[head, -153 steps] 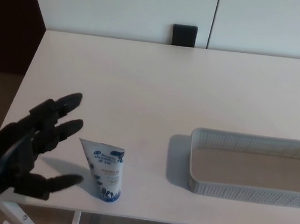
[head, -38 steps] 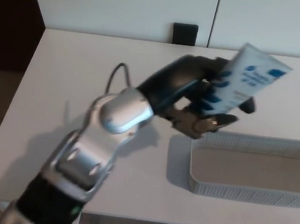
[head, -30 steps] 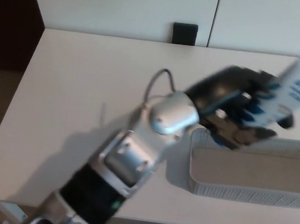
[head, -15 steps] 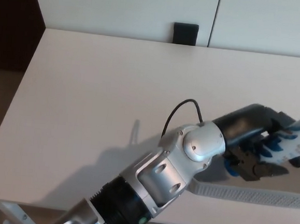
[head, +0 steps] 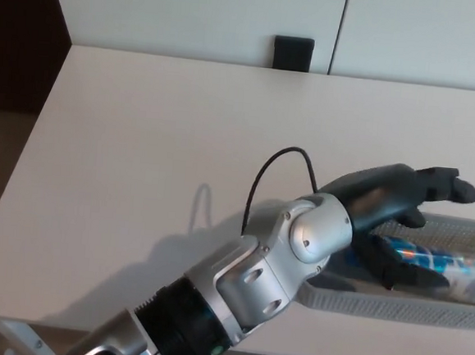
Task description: The robot walks towards a table in front, picks a shampoo with left hand and puts it in a small grey container
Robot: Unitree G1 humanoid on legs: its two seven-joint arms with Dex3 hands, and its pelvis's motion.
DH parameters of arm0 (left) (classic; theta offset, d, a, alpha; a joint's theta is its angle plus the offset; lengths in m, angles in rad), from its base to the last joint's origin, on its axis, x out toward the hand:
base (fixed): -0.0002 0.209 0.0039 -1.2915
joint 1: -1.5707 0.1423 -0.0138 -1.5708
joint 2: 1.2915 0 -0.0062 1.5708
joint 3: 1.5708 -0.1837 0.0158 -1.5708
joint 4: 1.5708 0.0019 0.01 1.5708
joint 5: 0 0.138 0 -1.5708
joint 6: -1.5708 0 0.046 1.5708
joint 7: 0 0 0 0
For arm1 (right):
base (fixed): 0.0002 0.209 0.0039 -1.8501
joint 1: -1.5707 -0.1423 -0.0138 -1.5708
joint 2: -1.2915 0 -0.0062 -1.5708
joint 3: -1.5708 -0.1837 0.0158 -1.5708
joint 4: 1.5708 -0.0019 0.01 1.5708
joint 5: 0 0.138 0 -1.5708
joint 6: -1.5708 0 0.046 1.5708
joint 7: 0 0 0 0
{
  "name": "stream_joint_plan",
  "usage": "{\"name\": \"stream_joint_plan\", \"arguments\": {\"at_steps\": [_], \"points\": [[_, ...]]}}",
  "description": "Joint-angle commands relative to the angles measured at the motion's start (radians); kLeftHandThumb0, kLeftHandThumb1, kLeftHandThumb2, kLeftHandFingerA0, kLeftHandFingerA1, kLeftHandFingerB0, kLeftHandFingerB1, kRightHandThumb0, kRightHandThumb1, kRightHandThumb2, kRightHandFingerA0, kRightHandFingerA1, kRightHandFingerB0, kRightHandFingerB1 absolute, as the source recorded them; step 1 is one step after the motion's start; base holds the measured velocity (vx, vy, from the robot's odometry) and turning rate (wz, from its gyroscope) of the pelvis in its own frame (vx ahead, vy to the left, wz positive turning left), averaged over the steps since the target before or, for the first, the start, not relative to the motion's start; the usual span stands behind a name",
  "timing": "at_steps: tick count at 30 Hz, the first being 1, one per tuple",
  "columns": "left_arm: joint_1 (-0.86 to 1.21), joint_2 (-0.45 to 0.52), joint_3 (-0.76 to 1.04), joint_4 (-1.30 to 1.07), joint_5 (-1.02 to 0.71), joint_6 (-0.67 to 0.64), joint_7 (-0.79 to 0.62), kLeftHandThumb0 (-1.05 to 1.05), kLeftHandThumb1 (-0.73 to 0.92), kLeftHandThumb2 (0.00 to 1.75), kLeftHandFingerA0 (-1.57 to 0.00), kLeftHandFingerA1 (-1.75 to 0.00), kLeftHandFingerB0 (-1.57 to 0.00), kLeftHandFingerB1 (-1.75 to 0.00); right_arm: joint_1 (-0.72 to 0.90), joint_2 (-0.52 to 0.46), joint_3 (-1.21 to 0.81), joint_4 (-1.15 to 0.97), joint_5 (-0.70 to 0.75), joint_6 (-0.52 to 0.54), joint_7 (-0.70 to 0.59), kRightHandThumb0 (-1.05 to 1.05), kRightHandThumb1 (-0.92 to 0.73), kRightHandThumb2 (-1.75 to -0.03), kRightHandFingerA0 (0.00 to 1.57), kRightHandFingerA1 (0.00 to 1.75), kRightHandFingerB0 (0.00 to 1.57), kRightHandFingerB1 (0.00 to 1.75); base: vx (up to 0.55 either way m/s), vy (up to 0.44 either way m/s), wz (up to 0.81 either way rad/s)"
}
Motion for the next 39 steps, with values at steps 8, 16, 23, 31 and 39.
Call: {"name": "stream_joint_plan", "arguments": {"at_steps": [8, 16, 23, 31, 39], "points": [[-0.028, 0.044, -0.026, -0.035, 0.128, -0.016, 0.009, -0.94, 0.42, 0.75, 0.00, -0.13, 0.00, -0.15, -0.001, -0.007, 0.004, 0.004, -0.002, 0.000, 0.008, -0.33, -0.70, -0.60, 0.61, 0.43, 0.57, 0.40, 0.00, 0.000, 0.00], [-0.025, 0.101, 0.024, -0.169, 0.118, -0.019, -0.054, -0.90, 0.49, 0.92, 0.00, 0.00, 0.00, -0.02, 0.003, -0.005, 0.006, 0.002, 0.003, -0.007, 0.013, -0.33, -0.69, -0.60, 0.60, 0.44, 0.58, 0.41, 0.00, 0.000, 0.00], [-0.061, 0.192, 0.258, -0.564, -0.033, -0.028, -0.173, -0.91, 0.40, 0.74, 0.00, -0.09, 0.00, -0.12, -0.006, -0.014, 0.007, 0.002, 0.000, -0.006, 0.022, -0.34, -0.68, -0.60, 0.61, 0.44, 0.57, 0.41, 0.00, 0.000, 0.00], [0.115, 0.383, 0.552, -0.972, -0.278, 0.015, -0.320, -0.65, 0.39, 0.81, 0.00, -0.20, 0.00, -0.23, 0.013, -0.015, 0.002, 0.013, 0.007, 0.010, 0.025, -0.32, -0.69, -0.59, 0.61, 0.44, 0.56, 0.41, 0.00, 0.000, 0.00], [0.562, 0.508, 0.936, -1.217, -0.542, 0.033, -0.424, -0.59, 0.40, 0.66, -0.18, -0.40, -0.09, -0.35, 0.059, -0.035, 0.020, 0.023, -0.012, 0.012, 0.022, -0.33, -0.72, -0.61, 0.61, 0.45, 0.54, 0.40, 0.00, 0.000, 0.00]]}}
